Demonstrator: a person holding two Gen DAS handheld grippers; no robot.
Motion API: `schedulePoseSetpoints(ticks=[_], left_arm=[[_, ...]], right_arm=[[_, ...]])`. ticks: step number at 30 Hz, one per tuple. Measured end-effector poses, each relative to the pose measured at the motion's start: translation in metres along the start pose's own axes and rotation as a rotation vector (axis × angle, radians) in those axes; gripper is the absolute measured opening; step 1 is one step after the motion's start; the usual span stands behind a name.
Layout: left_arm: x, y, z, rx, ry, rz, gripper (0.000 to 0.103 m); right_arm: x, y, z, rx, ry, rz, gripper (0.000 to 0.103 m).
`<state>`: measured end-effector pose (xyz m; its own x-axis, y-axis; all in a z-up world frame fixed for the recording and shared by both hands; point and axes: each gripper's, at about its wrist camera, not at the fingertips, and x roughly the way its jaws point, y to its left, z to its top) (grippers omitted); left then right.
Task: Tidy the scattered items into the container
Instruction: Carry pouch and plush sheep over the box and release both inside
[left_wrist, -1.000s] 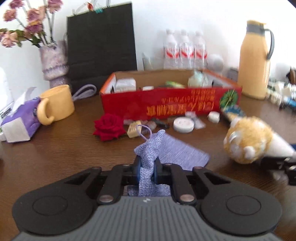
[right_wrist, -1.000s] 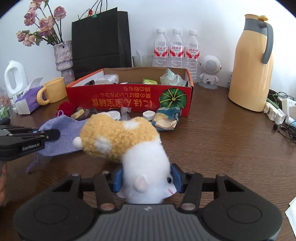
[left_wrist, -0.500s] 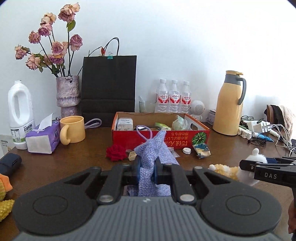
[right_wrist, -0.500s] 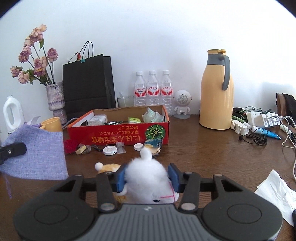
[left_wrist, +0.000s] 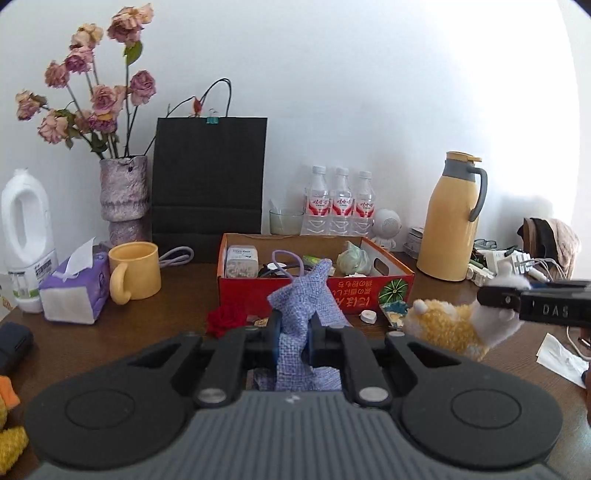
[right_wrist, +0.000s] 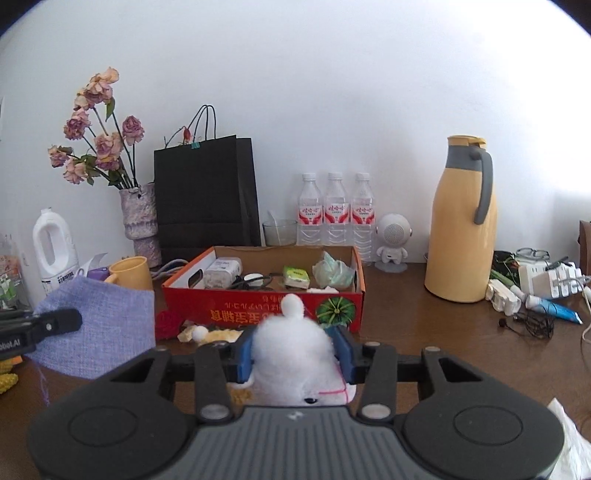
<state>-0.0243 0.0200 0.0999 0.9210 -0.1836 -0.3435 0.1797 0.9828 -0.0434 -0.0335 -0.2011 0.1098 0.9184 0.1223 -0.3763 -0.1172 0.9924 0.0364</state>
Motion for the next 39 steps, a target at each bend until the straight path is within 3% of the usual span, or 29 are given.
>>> schedulePoseSetpoints(ticks=[4,7,11,18,21,23,24,26,27,29,31,34,37,39], left_arm=[[0.037,0.007,0.043,0.048,-0.041,-0.085,0.013],[0.092,0.017,0.073,0.011,-0.021,-0.175,0.014],[0.181,0.026,0.096,-0.019,0.083,-0.150,0.014],[0.293,0.050,0.109,-0.005,0.299,-0.188,0.014],[0.322,0.057,0.092,-0.006,0.421,-0.277,0.014],[0.340,0.054,0.079,0.044,0.478,-0.267,0.015],[0.348,0.050,0.073,0.079,0.496,-0.233,0.017],[0.361,0.043,0.062,0.143,0.507,-0.168,0.034],[0.366,0.040,0.059,0.165,0.506,-0.147,0.043],[0.369,0.037,0.057,0.189,0.492,-0.127,0.048],[0.367,0.037,0.061,0.172,0.465,-0.127,0.059],[0.360,0.039,0.072,0.158,0.420,-0.125,0.065],[0.357,0.037,0.075,0.167,0.423,-0.142,0.075],[0.359,0.032,0.071,0.169,0.448,-0.154,0.075]], right_arm=[[0.037,-0.011,0.046,-0.020,-0.025,-0.015,0.043],[0.077,-0.021,0.076,-0.004,-0.021,-0.010,0.043],[0.146,-0.028,0.109,-0.032,0.042,0.013,0.043],[0.258,-0.024,0.138,-0.240,0.298,0.071,0.043],[0.296,-0.029,0.138,-0.263,0.488,0.188,0.043],[0.324,-0.033,0.134,-0.256,0.631,0.239,0.043],[0.338,-0.036,0.133,-0.240,0.685,0.246,0.043],[0.364,-0.040,0.133,-0.203,0.752,0.230,0.045],[0.374,-0.041,0.133,-0.184,0.764,0.208,0.045],[0.392,-0.040,0.130,-0.163,0.774,0.155,0.046],[0.409,-0.038,0.121,-0.153,0.771,0.099,0.048],[0.425,-0.031,0.100,-0.159,0.791,0.103,0.046],[0.427,-0.024,0.085,-0.238,0.808,0.063,0.051],[0.423,-0.029,0.087,-0.214,0.817,0.067,0.059]])
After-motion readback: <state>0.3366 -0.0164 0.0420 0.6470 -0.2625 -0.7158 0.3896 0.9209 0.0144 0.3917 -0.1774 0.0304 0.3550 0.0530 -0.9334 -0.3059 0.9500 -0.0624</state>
